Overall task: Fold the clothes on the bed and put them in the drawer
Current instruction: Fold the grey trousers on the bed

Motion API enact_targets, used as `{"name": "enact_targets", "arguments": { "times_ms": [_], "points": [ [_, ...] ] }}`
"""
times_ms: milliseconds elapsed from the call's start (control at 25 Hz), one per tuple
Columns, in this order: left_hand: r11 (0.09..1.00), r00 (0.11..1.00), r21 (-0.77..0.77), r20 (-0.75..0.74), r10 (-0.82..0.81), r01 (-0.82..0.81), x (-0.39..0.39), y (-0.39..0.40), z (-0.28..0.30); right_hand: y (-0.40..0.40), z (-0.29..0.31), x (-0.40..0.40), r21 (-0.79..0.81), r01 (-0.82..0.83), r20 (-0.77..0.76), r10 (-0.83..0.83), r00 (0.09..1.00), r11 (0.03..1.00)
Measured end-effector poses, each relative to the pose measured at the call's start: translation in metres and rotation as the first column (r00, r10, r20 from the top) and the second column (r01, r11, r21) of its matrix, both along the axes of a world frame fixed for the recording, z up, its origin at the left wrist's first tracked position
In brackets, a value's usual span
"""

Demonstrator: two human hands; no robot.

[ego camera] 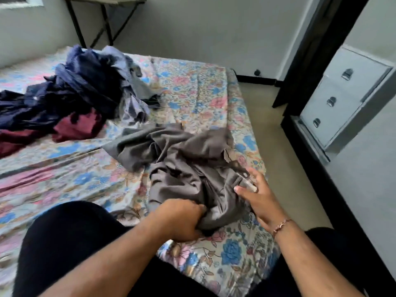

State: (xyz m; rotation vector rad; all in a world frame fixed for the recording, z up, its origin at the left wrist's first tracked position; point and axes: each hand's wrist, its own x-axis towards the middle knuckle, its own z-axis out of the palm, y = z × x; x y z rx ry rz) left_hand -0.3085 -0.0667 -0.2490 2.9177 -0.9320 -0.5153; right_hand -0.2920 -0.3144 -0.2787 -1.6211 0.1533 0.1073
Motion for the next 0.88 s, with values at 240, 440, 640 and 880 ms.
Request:
{"name": "enact_targets", "arguments": {
  "times_ms": [240, 440, 640, 880],
  "points": [
    [0.962, 0.991, -0.265, 0.099, 0.093, -0.064, 0.013, -0.022, -0.006, -0.001, 0.024, -0.005, -0.122, -0.141, 0.019, 0.144, 0.989, 0.983],
    [0.996, 0.978, -0.089, -0.206, -0.019, 0.000, 0.018, -0.005, 0.009, -0.008, 0.040, -0.027, -0.126, -0.609, -0.155, 0.590, 0.792, 0.783],
    [0.953, 0.993, -0.290, 0.049, 0.103, -0.085, 0.016, 0.008, 0.022, 0.001, 0.038, -0.009, -0.573, -0.138, -0.011, 0.161, 0.987, 0.808],
    [0.871, 0.974, -0.466, 0.079, 0.214, -0.153, -0.016, -0.050, 0.007, 0.024, 0.010, 0.022, -0.611, -0.213, -0.036, 0.242, 0.970, 0.762]
  ]
}}
